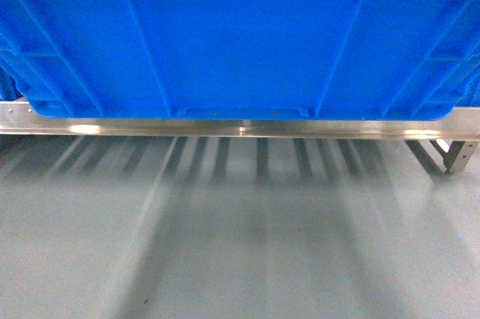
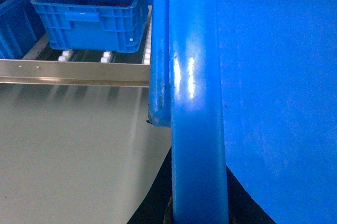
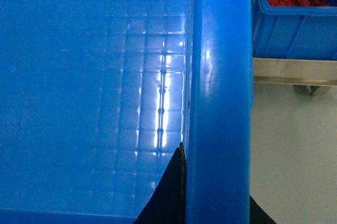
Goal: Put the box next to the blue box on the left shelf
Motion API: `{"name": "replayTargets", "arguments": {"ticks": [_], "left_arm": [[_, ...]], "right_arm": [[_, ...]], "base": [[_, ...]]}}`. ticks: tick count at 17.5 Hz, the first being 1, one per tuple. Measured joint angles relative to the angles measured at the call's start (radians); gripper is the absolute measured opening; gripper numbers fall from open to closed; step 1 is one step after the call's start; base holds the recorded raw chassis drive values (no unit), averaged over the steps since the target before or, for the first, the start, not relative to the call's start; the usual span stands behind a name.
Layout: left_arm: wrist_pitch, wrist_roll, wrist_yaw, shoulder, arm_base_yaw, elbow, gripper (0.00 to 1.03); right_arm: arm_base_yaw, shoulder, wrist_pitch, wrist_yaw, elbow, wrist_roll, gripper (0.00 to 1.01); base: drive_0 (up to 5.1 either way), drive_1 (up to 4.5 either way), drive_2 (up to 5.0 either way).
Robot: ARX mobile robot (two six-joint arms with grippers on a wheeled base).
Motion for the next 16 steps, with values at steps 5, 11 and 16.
{"name": "replayTargets", "arguments": {"ticks": [5,11,16], "left_arm": [[0.000,0.000,0.000,0.000,0.000,0.000,0.05],[-0.006,0.000,0.000,0.000,0.000,0.000,0.05],[-0.001,0.000,0.000,0.000,0.000,0.000,0.05]], "right_arm": [[0.000,0.000,0.000,0.000,0.000,-0.001,0.07],[0.000,0.000,-0.006,-0.001,-0.003,0.000,0.07],[0.000,0.000,0.000,-0.001,-0.003,0.000,0.07]], "base": [[0.0,0.00,0.0],[0.0,0.00,0.0],[0.0,0.00,0.0]]}}
